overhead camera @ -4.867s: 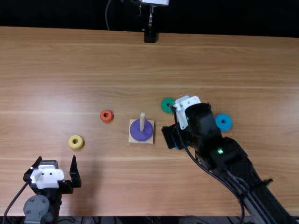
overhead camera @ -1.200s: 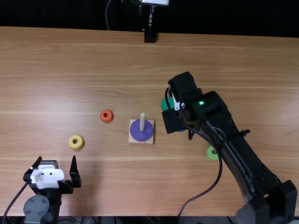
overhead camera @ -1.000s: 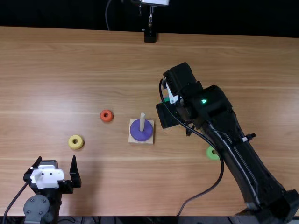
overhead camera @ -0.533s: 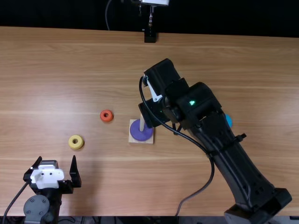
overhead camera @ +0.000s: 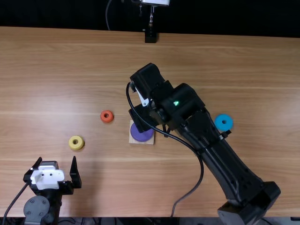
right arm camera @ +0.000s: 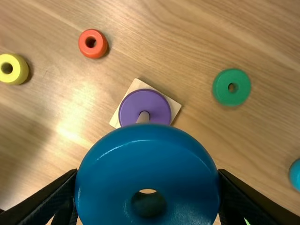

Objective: Build the Hanoi tower: stack the rings onto the peg from bottom to top in this color order: purple, dark blue, light blue, dark green, light green, yellow, orange.

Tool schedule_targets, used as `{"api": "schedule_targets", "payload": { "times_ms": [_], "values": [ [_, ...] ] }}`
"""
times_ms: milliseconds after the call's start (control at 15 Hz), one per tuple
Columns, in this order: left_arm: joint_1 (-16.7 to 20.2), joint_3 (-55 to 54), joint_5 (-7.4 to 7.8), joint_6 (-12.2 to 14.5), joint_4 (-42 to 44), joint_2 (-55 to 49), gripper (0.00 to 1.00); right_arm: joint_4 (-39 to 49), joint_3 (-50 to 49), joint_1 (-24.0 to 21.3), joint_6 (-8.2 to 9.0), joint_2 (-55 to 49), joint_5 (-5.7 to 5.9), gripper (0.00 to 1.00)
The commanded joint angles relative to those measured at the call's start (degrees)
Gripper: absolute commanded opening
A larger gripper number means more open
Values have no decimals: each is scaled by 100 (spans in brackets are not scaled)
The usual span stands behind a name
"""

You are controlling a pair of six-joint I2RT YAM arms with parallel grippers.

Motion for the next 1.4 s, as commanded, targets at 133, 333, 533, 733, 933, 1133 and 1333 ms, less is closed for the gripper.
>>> {"api": "schedule_targets", "payload": {
  "times_ms": [133,333,533,733,933,1133,1333],
  "values": [
    [1,-604,-48,1,-493,-67,100,41,130,54,16,126,3,0],
    [1,-604,-48,1,-482,-67,100,51,130,54,27,143,3,0],
    [1,-604,-48,1,-482,-67,100,62,138,168,27,214,-7,0],
    [1,-604,-48,1,-482,-67,100,72,147,195,27,214,-7,0],
    [1,-604,-48,1,-482,-67,100,93,138,195,27,222,-7,0],
    [1,-604,-48,1,-493,-67,100,115,147,186,27,486,3,0],
    [1,-604,-48,1,-482,-67,100,115,147,177,37,504,3,0]
  ]
}}
